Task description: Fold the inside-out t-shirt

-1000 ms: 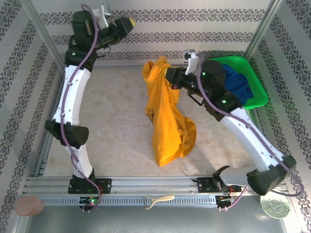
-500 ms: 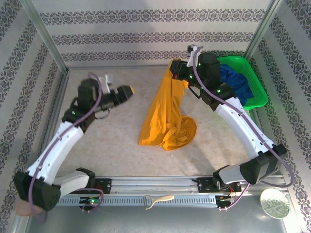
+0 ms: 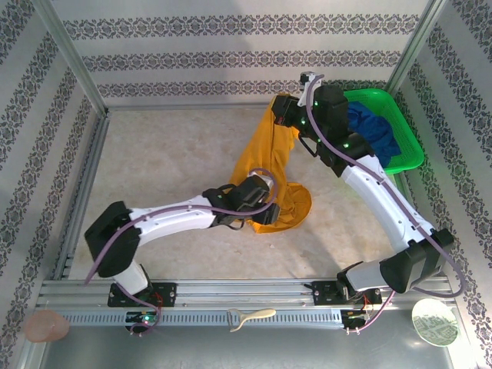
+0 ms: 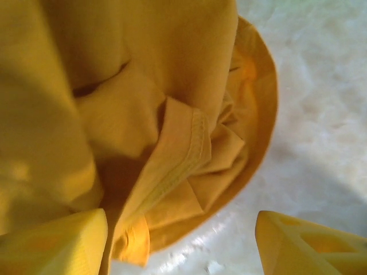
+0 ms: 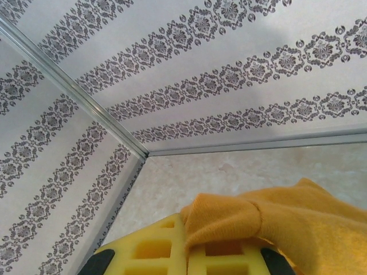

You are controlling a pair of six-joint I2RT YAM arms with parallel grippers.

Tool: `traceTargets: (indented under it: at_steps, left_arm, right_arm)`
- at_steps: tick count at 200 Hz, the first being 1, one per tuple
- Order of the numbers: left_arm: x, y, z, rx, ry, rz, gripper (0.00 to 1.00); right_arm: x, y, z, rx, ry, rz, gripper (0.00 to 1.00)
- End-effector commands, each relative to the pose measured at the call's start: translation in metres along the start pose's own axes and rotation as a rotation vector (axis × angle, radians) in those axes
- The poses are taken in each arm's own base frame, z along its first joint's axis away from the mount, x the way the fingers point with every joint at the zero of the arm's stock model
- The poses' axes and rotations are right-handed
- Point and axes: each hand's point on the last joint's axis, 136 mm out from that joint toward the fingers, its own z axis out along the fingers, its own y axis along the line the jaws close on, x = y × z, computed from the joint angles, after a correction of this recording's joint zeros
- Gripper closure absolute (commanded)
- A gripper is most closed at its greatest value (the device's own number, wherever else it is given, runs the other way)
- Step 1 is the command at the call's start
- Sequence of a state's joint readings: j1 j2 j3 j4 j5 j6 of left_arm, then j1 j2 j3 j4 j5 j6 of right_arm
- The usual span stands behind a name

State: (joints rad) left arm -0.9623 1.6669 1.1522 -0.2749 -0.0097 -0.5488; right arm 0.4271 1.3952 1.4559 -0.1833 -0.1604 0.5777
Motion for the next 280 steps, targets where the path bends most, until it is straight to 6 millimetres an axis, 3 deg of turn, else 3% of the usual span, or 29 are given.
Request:
traceTargets:
  at_steps: [1,30,45,56,68,92,115,132,150,164,186,220,239,258,280]
  left_arm:
    - [-0.018,0.012,0.006,-0.133,-0.05,0.101,0.32]
    - [-0.019,0.025,0.021,-0.218,-0.05,0.106,0.4]
    - [-0.02,0.028,0.023,-0.236,-0.054,0.119,0.78]
    - [-0.023,0.03,0.018,-0.253,-0.053,0.138,1.0]
    - [-0.029,0.036,0.001,-0.267,-0.071,0.151,1.0]
    - [-0.05,0.053,-0.056,-0.209,-0.169,0.107,1.0]
    - [-0.074,0.086,-0.13,-0.103,-0.314,-0.019,1.0]
    - [-0.088,0.118,-0.176,-0.038,-0.424,-0.13,1.0]
    - [-0.097,0.152,-0.208,-0.037,-0.487,-0.223,1.0]
    - [-0.103,0.172,-0.214,-0.041,-0.483,-0.272,1.0]
    - [-0.109,0.203,-0.206,-0.071,-0.451,-0.341,1.0]
    - [-0.129,0.26,-0.209,-0.095,-0.495,-0.491,1.0]
    - [-0.145,0.289,-0.217,-0.109,-0.519,-0.555,1.0]
    - [-0.162,0.305,-0.214,-0.102,-0.489,-0.57,1.0]
    - [-0.178,0.303,-0.209,-0.053,-0.454,-0.557,0.63]
  right_arm:
    - [-0.017,0.006,-0.014,-0.018,-0.069,0.006,1.0]
    - [-0.018,0.006,-0.018,-0.023,-0.072,0.01,1.0]
    - [-0.022,0.004,-0.022,-0.024,-0.076,0.011,1.0]
    - [-0.03,0.0,-0.026,-0.015,-0.089,0.017,1.0]
    - [-0.042,-0.008,-0.033,0.003,-0.109,0.022,1.0]
    - [-0.07,-0.036,-0.055,0.063,-0.167,0.054,1.0]
    - [-0.086,-0.065,-0.077,0.107,-0.209,0.109,1.0]
    - [-0.084,-0.072,-0.084,0.095,-0.201,0.138,1.0]
    - [-0.065,-0.073,-0.084,0.069,-0.157,0.155,1.0]
    - [-0.043,-0.076,-0.081,0.051,-0.116,0.187,1.0]
    - [0.004,-0.086,-0.077,0.041,-0.044,0.238,1.0]
    - [0.066,-0.105,-0.083,0.074,0.023,0.297,1.0]
    - [0.086,-0.11,-0.085,0.064,0.041,0.345,1.0]
    - [0.088,-0.107,-0.086,0.047,0.042,0.355,1.0]
    - [0.071,-0.091,-0.085,-0.003,0.032,0.335,1.0]
